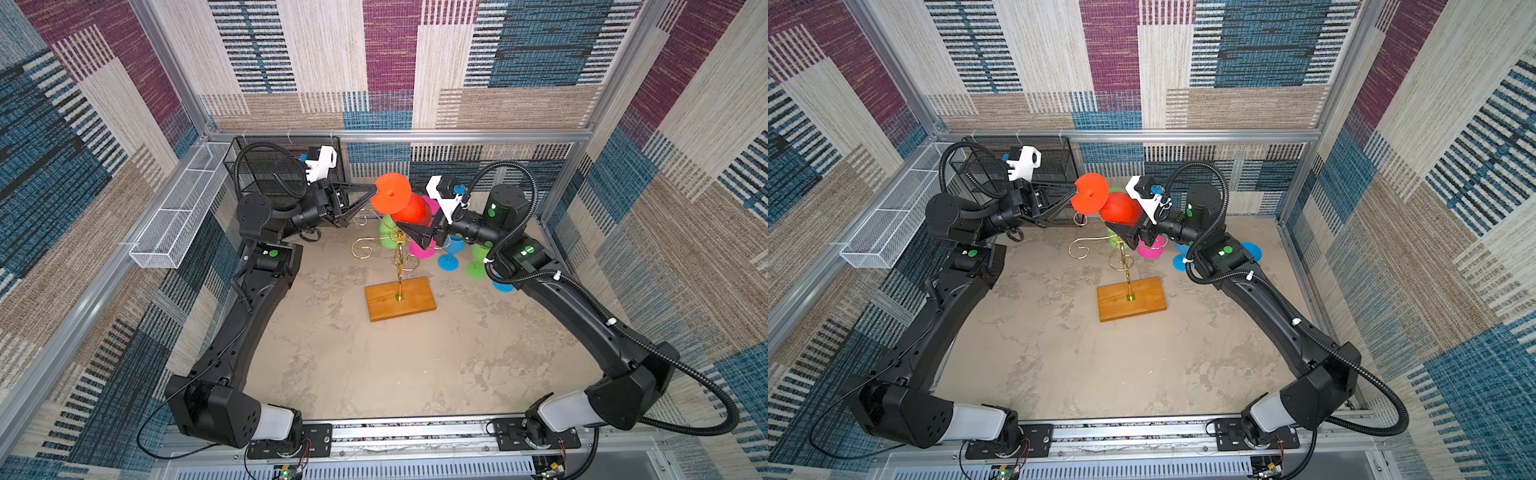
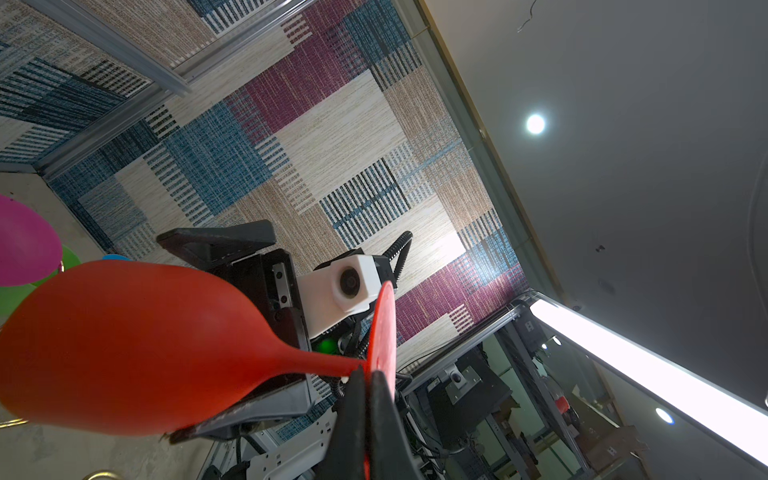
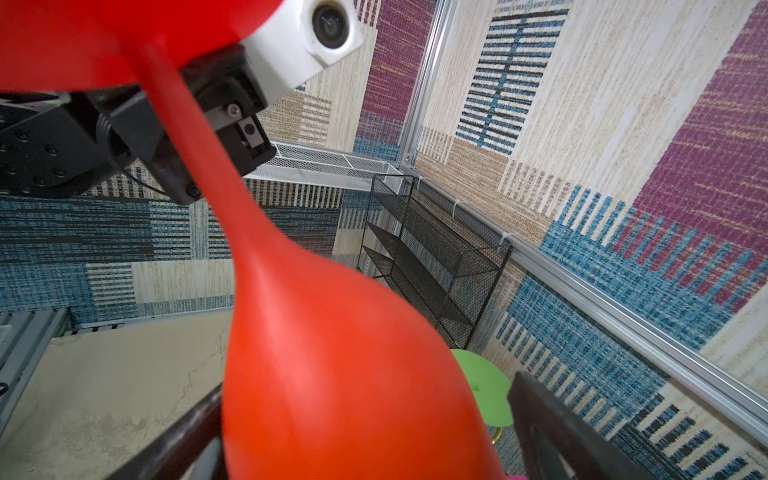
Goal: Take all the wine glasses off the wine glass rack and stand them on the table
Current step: 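Lift the red glass up while the right gripper reaches toward its bowl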
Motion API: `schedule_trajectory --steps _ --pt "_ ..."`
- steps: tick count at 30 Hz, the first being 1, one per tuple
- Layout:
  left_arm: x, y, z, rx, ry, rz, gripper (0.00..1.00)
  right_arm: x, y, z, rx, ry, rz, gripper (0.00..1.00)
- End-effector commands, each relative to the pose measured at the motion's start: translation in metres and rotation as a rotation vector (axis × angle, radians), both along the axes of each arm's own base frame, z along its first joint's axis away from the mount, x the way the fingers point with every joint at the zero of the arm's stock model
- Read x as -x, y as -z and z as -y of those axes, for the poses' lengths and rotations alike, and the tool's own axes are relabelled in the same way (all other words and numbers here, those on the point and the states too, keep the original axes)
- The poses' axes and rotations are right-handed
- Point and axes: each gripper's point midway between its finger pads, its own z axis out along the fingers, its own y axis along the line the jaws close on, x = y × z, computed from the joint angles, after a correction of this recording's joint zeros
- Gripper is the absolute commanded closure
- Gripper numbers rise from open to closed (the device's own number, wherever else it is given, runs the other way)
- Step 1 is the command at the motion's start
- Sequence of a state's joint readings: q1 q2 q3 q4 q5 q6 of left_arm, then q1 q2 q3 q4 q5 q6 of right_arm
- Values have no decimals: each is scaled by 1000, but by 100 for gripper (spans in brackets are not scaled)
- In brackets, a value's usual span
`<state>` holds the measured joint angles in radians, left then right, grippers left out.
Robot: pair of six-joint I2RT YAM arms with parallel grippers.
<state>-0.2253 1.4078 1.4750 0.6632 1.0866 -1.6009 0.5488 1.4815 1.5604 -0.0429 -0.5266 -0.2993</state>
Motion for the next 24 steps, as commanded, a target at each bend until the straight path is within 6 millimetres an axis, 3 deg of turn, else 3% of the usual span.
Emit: schedule_trajectory --steps 1,11,12,24 --pt "8 -3 1 2 24 38 100 -8 -6 -2 -15 30 11 1" --pt "10 -5 1 14 36 42 100 -14 4 -9 -4 39 -27 5" --pt "10 -5 1 16 37 41 100 -13 -4 -9 -13 42 -12 6" --pt "10 -5 1 19 39 50 100 -6 -9 -10 -24 44 -30 24"
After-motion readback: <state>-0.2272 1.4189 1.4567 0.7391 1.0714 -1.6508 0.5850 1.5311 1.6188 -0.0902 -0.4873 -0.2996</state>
